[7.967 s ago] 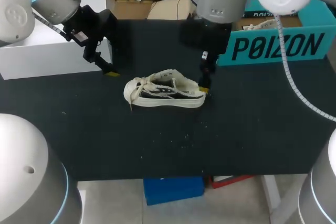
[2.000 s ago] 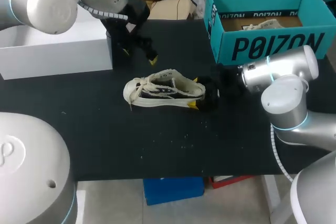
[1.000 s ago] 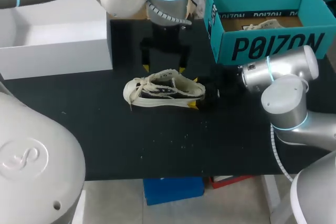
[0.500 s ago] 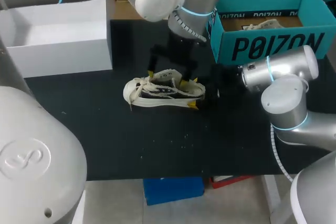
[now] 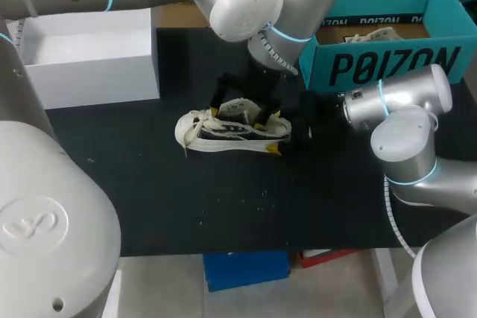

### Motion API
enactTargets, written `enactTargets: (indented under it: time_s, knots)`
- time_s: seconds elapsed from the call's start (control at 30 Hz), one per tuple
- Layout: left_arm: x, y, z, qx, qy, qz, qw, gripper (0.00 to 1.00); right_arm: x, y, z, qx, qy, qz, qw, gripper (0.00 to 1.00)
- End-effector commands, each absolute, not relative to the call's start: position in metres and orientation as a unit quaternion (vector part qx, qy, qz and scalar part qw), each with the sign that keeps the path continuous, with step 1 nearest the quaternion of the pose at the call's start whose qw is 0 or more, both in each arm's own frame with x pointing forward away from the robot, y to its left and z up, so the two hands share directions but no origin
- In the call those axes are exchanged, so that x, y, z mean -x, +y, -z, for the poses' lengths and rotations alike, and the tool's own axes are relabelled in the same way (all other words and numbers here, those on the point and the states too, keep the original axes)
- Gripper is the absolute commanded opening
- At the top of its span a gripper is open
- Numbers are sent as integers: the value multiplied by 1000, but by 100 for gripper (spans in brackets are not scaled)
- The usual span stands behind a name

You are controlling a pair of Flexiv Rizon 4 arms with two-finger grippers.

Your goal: Take the shoe out of the shoebox, open the shoe tongue, remove and reinsert the insole, then place the shoe into the shoebox

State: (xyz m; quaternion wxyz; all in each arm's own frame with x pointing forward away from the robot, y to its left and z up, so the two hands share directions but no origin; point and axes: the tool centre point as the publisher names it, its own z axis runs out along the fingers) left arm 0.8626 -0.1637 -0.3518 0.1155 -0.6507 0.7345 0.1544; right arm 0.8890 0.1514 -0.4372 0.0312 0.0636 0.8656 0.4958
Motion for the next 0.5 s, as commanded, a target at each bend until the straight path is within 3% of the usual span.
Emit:
enactTargets:
  time_s: [0.03, 0.07, 0.17, 0.2, 0.27, 0.37, 0.5]
  knots:
    - [-867, -167, 356, 650, 733, -162, 122, 34, -891, 153, 439, -64, 866, -496, 32, 2]
    - [-868, -167, 356, 649, 733, -161, 119, 29, -891, 153, 439, -64, 866, -496, 32, 1]
    - [-872, -166, 357, 648, 733, -163, 124, 30, -891, 153, 439, -64, 866, -496, 32, 1]
    - [-873, -166, 357, 647, 734, -164, 130, 21, -891, 153, 439, -64, 866, -496, 32, 2]
    - [-876, -166, 358, 645, 734, -167, 135, 14, -891, 153, 439, -64, 866, -496, 32, 2]
    - [-878, -166, 358, 642, 734, -170, 142, 26, -891, 153, 439, -64, 866, -496, 32, 2]
    - [-882, -166, 360, 641, 732, -174, 150, 15, -891, 153, 439, -64, 866, -496, 32, 3]
